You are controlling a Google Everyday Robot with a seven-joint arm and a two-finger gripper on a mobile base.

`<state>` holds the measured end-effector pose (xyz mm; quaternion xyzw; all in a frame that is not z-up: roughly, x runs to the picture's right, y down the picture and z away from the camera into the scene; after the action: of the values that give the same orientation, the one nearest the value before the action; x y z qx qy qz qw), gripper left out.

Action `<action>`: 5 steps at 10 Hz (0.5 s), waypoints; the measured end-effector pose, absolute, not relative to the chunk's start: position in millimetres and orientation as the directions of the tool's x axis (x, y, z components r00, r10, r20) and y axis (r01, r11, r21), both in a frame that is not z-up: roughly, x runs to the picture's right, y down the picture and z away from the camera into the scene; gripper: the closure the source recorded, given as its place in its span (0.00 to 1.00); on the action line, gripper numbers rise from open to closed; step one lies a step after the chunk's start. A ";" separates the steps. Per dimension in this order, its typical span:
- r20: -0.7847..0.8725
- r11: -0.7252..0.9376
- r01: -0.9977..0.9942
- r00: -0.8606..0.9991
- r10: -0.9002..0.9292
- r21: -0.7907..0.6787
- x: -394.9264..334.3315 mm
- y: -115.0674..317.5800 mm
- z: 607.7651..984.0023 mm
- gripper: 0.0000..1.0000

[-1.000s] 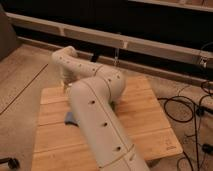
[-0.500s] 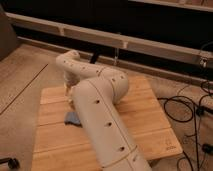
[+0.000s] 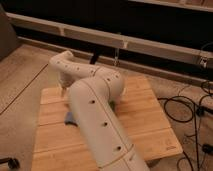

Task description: Place the bottle in the ceramic bowl

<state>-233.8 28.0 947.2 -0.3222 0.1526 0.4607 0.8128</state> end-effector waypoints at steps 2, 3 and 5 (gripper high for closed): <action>-0.584 0.361 -0.849 0.528 0.617 -0.387 -231.8 44.6 950.5 0.35; -0.604 0.355 -0.852 0.523 0.602 -0.384 -228.1 51.6 953.2 0.35; -0.633 0.345 -0.860 0.510 0.582 -0.376 -223.2 60.9 959.6 0.42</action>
<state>-223.2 60.9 959.6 -0.3497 0.1987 0.4531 0.7956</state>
